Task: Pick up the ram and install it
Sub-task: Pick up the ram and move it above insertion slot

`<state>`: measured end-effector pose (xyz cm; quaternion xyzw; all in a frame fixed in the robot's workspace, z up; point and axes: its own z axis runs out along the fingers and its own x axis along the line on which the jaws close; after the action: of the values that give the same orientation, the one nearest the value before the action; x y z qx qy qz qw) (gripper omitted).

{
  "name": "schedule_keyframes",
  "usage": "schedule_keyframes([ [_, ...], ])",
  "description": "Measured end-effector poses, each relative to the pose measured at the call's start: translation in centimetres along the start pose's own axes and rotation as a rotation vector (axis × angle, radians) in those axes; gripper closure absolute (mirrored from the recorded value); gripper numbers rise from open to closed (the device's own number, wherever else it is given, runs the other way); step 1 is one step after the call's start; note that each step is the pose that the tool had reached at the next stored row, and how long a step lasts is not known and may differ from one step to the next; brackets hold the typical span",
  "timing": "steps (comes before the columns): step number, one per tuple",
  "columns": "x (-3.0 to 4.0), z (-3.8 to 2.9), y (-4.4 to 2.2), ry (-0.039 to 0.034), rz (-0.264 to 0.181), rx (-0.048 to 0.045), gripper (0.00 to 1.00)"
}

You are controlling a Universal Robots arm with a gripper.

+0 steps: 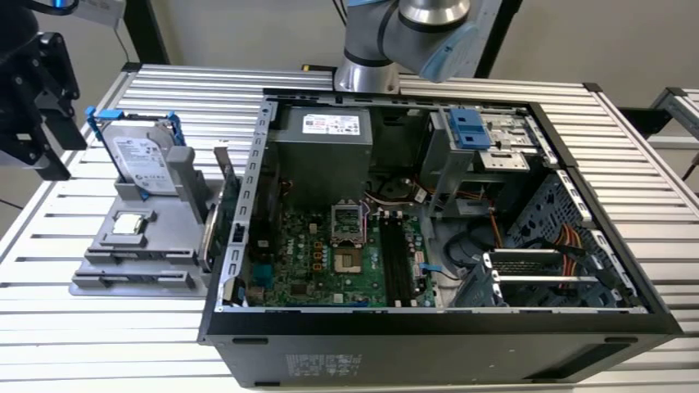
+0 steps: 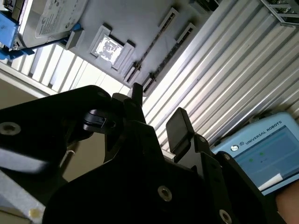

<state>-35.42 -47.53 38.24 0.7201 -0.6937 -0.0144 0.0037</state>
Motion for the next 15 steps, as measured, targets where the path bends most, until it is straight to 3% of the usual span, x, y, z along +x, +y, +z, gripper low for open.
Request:
schedule_keyframes([
  [15,0.01,0.36,0.00,0.0000,0.020,0.0029,0.00],
])
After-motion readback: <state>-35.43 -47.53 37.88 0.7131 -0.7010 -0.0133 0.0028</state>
